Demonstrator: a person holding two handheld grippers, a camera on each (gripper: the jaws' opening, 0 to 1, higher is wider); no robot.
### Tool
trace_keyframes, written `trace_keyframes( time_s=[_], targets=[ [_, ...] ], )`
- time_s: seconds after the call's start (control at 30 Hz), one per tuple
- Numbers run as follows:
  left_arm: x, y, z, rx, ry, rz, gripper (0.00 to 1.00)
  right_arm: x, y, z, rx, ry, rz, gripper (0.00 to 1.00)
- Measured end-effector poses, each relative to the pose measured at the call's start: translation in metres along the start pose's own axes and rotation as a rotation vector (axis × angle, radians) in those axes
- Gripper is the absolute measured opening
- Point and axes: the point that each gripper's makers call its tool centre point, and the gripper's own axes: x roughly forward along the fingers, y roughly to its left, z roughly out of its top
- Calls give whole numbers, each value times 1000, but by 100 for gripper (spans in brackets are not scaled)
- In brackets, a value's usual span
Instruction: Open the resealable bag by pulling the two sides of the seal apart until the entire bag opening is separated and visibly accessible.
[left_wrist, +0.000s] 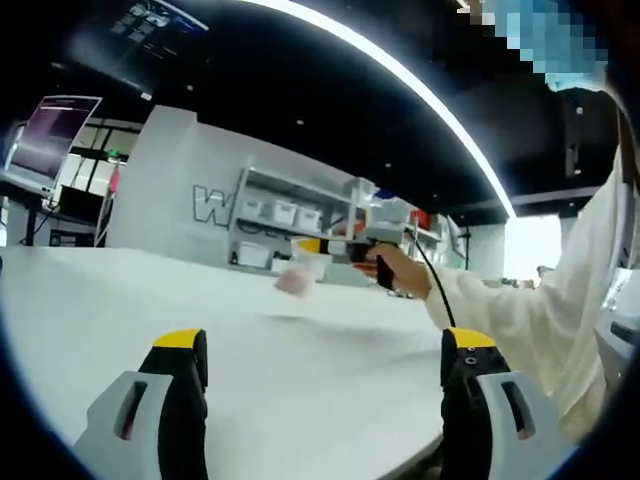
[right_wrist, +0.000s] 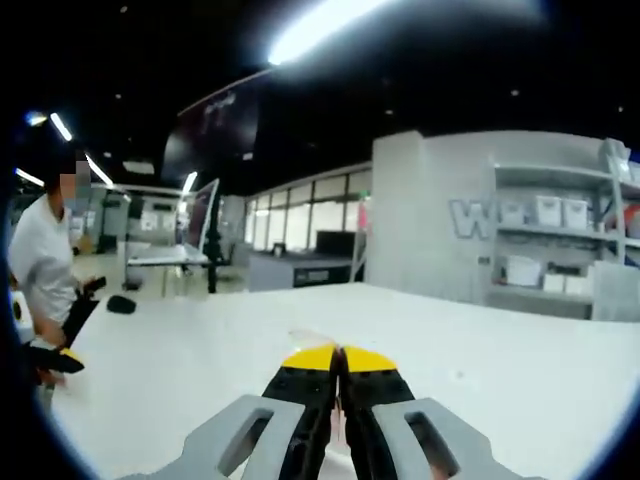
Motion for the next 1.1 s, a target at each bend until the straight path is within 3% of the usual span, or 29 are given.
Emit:
trace_keyframes(
  time_s=[1.1],
  targets=[
    [1, 0, -3, -15, 0, -3, 95, 70, -49, -26, 55, 90, -95, 0]
  ],
)
